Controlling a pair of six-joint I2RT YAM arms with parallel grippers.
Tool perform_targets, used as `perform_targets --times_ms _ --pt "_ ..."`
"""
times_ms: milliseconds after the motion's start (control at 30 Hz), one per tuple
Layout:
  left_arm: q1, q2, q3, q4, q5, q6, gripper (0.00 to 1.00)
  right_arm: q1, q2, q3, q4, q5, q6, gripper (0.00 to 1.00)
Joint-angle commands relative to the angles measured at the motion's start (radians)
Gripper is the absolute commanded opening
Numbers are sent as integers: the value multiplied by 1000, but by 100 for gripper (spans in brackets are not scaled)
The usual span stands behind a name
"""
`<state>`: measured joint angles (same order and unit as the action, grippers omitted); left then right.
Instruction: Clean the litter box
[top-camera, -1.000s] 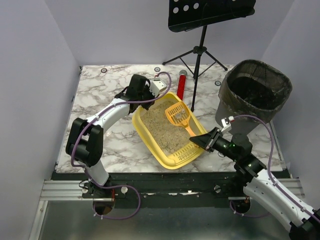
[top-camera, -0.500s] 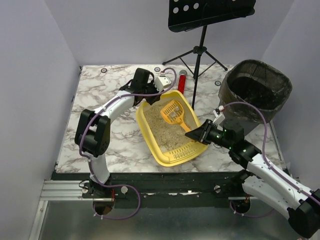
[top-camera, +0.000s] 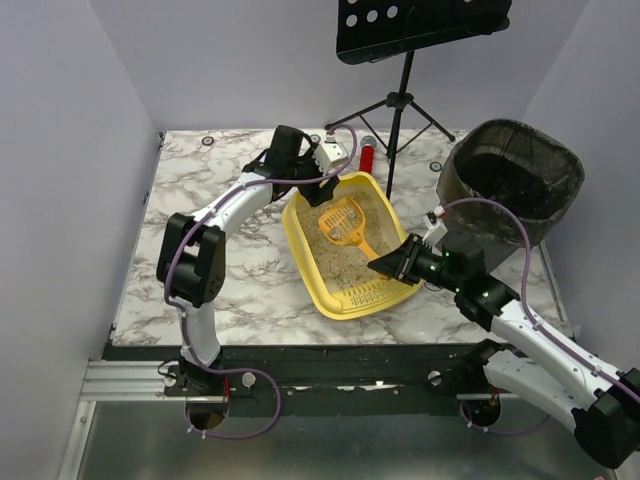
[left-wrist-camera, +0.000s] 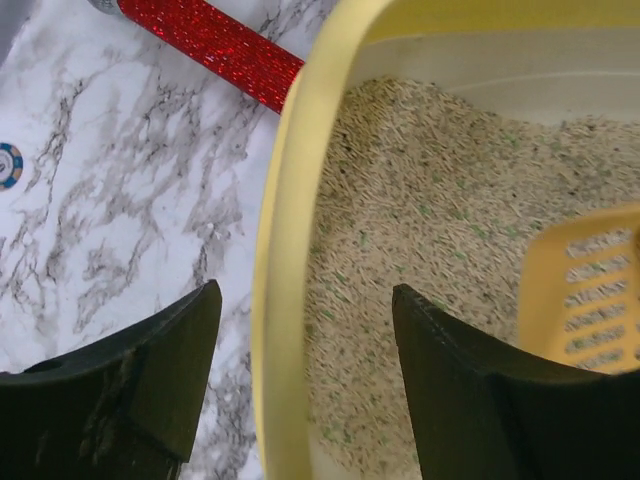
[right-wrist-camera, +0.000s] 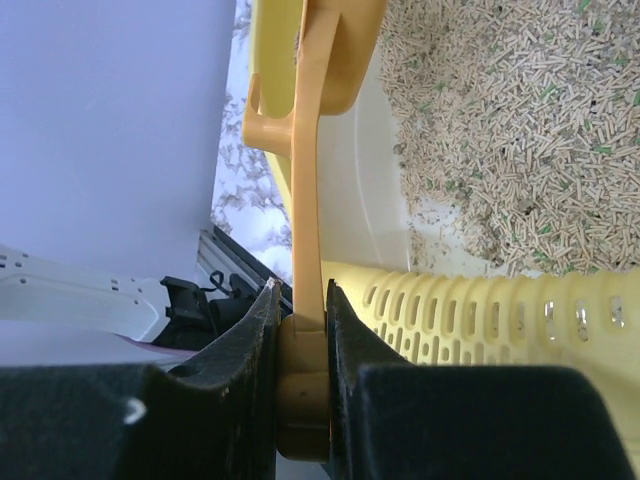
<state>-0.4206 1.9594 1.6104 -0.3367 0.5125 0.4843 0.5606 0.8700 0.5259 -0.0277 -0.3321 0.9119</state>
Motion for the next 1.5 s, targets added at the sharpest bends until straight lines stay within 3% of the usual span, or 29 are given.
perform_targets --times_ms 0,100,233,367,467,633,867,1033,1200,1467 --pt "2 -218 -142 120 -43 -41 98 -8 -89 -49 18 37 33 1" --pt "-1 -337 -240 220 -107 -142 99 -8 -103 -108 92 77 87 1" --pt "-4 -439 -270 261 -387 -349 99 -10 -89 -141 137 15 151 1" --pt "-4 -502 -285 191 -633 -562 99 -10 -138 -237 237 71 306 1" --pt "-4 -547 -328 111 -693 -714 99 -10 -184 -256 262 45 326 1" --pt "-6 -636 -487 137 -603 -924 99 -8 -282 -271 205 111 349 1" --pt "-7 -697 -610 126 -620 -1000 99 -8 -299 -167 111 77 268 1" --pt "-18 -708 -633 127 -588 -1015 99 -8 -309 -47 -47 174 242 1" --pt "-53 -683 -616 94 -598 -1013 99 -8 -235 52 -51 249 280 1" --pt "-84 -645 -622 91 -605 -1036 99 -8 -108 230 -72 231 223 1"
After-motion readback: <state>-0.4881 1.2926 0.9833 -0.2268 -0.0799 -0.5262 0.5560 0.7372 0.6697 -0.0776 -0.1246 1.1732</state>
